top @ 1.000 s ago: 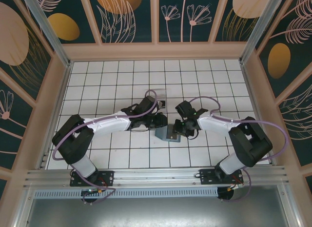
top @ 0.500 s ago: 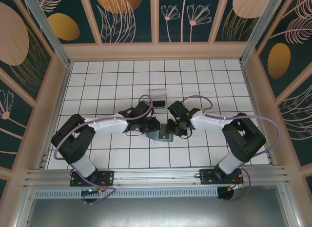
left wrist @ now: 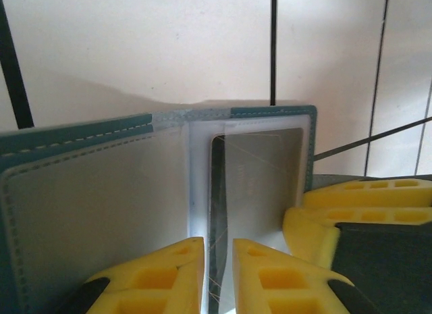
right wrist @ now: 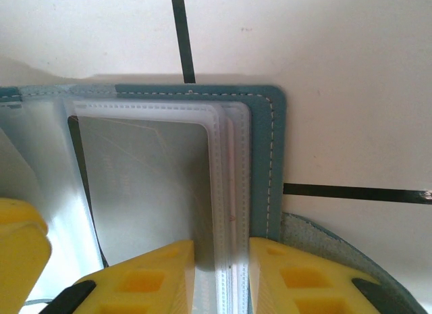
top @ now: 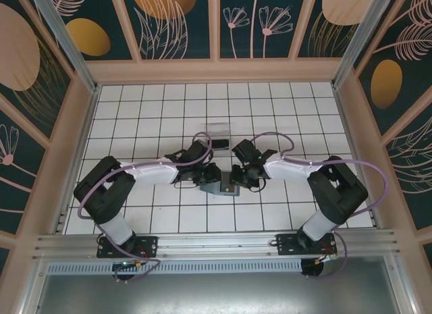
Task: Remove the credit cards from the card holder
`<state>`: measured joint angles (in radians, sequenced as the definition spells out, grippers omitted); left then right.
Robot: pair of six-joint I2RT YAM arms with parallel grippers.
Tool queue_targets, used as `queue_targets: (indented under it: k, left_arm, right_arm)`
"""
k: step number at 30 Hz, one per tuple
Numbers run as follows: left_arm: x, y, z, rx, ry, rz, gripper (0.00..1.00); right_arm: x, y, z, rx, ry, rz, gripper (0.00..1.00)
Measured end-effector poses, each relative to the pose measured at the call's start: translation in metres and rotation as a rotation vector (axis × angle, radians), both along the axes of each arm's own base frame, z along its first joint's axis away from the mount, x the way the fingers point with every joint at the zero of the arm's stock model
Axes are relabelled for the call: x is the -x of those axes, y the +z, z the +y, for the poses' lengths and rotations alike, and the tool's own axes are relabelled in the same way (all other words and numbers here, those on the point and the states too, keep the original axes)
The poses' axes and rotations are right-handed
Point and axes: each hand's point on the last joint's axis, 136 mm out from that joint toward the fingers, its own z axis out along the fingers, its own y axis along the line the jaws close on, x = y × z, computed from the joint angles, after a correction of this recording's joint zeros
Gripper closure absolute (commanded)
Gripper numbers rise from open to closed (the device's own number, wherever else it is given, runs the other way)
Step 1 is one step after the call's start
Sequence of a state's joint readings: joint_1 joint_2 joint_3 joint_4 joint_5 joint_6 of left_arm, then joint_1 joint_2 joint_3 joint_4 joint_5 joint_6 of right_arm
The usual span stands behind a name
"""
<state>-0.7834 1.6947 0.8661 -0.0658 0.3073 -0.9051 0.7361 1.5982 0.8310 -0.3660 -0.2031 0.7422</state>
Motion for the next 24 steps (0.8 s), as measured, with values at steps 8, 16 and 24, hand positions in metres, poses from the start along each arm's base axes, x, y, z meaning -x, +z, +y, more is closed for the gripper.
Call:
queue_targets:
  k: [8,16,24]
  left_arm:
    - [-0.008,0.005,-0.008,-0.022,-0.034,-0.013,0.77]
    - [-0.010,-0.007,-0.004,-0.115,-0.045,-0.007,0.79]
    - [-0.007,-0.011,-0.003,-0.149,-0.061,-0.008,0.77]
  right_arm:
    - [0.000,0.000,0.000,0.000,0.000,0.000,0.73]
    - [0.000,0.000,0.000,0.000,0.000,0.000,0.74]
    - [0.000,0.000,0.001,-0.003,0.003,0.002,0.74]
